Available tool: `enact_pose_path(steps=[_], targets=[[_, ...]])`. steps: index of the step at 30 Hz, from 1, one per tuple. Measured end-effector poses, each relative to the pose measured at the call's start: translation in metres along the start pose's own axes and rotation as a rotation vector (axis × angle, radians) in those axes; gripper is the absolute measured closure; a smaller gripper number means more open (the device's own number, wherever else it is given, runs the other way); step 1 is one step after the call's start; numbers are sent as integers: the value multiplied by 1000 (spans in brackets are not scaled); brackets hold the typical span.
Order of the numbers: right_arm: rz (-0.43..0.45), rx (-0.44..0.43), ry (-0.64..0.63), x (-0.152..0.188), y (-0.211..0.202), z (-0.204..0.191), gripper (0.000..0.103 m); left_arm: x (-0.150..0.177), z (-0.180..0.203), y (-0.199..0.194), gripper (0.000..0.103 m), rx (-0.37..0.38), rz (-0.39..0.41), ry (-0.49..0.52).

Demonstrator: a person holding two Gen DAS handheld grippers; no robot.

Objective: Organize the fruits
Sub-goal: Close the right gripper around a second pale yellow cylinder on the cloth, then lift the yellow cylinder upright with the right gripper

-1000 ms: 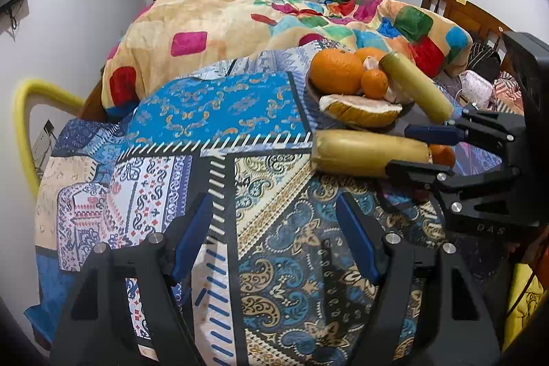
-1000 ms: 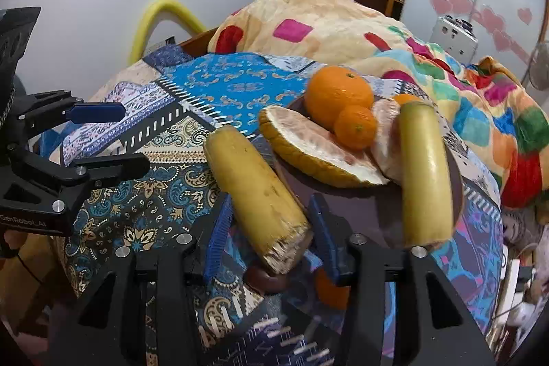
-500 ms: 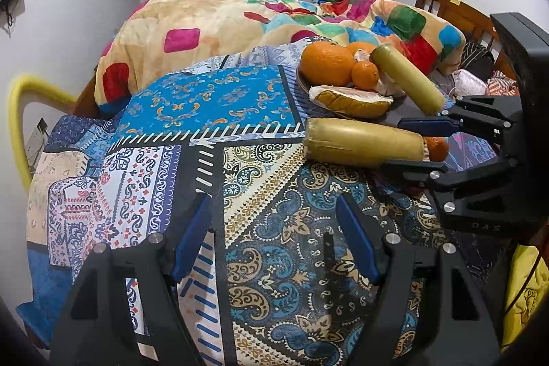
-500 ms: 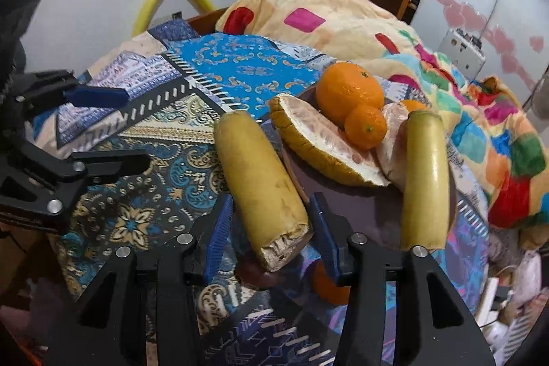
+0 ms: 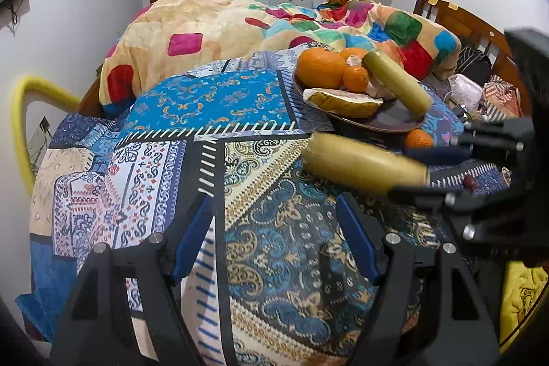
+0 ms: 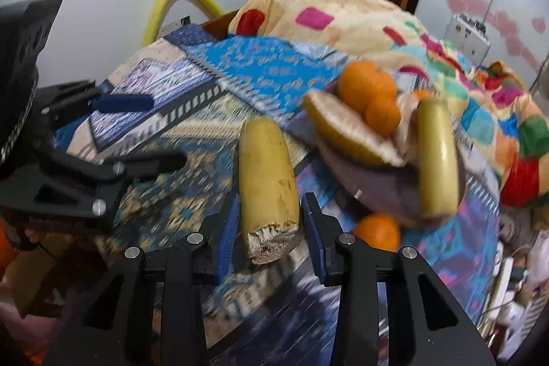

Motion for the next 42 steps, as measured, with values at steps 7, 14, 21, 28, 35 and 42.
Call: enact_pose_path(steps=[7, 14, 21, 28, 35, 42], targets=[[-8, -32, -1, 4, 3, -5, 68, 6, 2, -4, 29, 1, -4, -1], [-3, -25, -22, -16, 21, -7, 65, 4, -4, 0, 29, -1, -4, -17], [-1, -38, 21, -14, 34, 1, 67, 4, -8, 7, 29, -10, -17, -32], [70, -41, 59, -9, 2, 4, 67, -3, 5, 6, 29, -8, -11, -30], [154, 2, 104, 1, -52, 34, 67, -15, 37, 8, 29, 33, -7, -20], [196, 80, 163, 17, -79, 78, 67, -23, 86, 28, 29, 79, -35, 33]])
Point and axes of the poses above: each gripper's, at about its wrist camera, not at the fingertips, and y roughly the way its jaws point, z to its right, x to its underside, the point moved 5 cm from there along y, roughly the way its jaws point, and after that the axes turned 2 degrees about z, right-handed, at the moved point
